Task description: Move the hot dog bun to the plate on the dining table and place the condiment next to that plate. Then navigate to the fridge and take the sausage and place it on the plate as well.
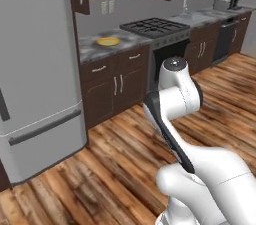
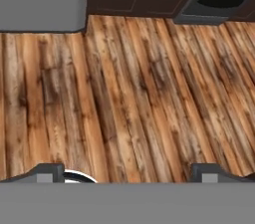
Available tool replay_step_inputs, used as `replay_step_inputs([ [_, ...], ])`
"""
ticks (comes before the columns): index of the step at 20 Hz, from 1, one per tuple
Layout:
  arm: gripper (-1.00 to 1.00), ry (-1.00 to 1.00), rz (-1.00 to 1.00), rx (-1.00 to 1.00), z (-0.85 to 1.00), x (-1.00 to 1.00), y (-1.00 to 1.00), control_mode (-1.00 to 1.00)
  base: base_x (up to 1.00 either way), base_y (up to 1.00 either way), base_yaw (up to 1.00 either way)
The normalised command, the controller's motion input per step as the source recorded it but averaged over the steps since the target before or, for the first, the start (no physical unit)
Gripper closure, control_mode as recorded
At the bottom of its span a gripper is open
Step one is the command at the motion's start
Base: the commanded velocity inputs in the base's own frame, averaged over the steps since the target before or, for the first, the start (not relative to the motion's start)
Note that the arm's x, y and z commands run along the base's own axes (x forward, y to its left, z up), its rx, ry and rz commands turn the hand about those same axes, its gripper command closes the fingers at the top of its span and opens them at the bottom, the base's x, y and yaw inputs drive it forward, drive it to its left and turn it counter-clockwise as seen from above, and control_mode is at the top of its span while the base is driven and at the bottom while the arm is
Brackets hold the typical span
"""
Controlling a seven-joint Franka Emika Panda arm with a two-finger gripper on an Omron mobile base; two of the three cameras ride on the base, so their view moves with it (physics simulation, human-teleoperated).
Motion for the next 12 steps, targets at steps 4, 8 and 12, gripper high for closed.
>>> replay_step_inputs([
  [4, -1.00, 0.00, 0.00, 0.00, 0.00, 0.00, 0.00, 1.00, 1.00, 0.00, -0.12],
  [8, -1.00, 0.00, 0.00, 0.00, 0.00, 0.00, 0.00, 1.00, 1.00, 0.00, -0.07],
  [12, -1.00, 0.00, 0.00, 0.00, 0.00, 0.00, 0.00, 1.00, 1.00, 0.00, -0.03],
])
